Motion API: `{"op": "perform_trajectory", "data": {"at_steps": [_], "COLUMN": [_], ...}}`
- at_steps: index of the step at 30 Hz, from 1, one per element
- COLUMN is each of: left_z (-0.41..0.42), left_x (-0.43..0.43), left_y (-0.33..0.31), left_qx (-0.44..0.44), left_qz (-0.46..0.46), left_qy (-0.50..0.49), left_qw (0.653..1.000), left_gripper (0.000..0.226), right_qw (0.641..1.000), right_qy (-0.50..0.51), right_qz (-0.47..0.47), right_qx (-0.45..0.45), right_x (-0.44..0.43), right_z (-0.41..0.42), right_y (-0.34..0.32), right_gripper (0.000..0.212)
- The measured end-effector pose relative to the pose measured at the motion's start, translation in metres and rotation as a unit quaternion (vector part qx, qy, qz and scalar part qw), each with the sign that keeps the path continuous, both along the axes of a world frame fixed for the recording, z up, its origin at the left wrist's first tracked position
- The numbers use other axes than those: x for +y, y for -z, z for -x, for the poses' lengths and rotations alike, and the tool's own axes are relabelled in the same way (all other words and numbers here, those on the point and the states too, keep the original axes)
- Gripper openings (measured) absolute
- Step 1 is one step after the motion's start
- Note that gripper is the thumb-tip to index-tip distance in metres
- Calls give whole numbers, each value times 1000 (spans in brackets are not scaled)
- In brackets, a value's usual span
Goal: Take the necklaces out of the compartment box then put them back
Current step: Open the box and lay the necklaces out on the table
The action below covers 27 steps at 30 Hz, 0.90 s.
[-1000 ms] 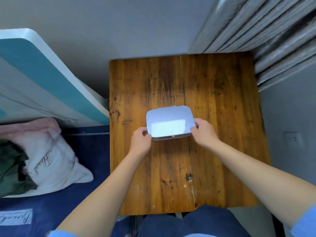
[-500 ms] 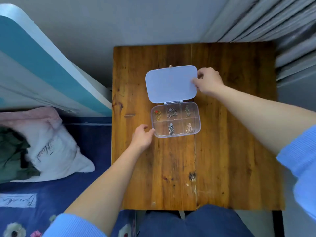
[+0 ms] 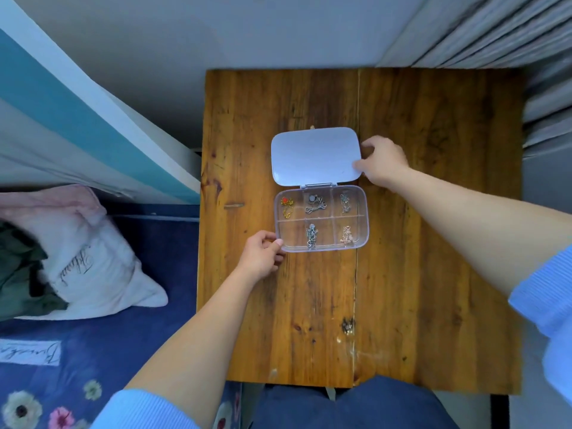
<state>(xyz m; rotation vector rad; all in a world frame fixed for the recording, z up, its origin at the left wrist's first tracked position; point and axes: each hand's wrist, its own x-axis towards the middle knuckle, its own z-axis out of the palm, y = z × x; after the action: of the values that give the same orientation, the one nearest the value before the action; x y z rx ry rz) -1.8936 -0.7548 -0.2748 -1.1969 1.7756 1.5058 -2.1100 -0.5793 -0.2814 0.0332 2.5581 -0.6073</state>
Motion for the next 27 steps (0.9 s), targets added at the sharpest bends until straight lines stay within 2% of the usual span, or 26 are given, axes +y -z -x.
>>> {"op": "perform_trajectory", "data": {"at_steps": [5, 9, 13, 17, 21, 27], "left_z": [-3, -5, -10, -15, -17, -23], "left_x": [-1, -6, -8, -9, -10, -10], "left_y": [1, 4, 8, 14, 20, 17], "left_qx": [2, 9, 18, 27, 36, 31], "left_qz": [-12, -28, -59, -95, -110, -131], "left_qy": [-11, -8, -49, -93, -99, -110], "left_qw": [1000, 1000, 997, 991, 988, 985], "left_gripper": [22, 22, 15, 8, 8, 17], "right_qw": [992, 976, 939, 887, 864, 867], "right_qy": [-72, -201, -334, -441, -473, -455], "right_qz": [25, 59, 16, -60, -116, -148], "right_qx": [105, 64, 77, 122, 129, 141], "right_x": [8, -14, -50, -72, -81, -89], "right_z": [-43, -87, -103, -106, -116, -115], "right_y": [-30, -36, -16, 5, 12, 4], "right_gripper": [33, 18, 26, 29, 37, 25]}}
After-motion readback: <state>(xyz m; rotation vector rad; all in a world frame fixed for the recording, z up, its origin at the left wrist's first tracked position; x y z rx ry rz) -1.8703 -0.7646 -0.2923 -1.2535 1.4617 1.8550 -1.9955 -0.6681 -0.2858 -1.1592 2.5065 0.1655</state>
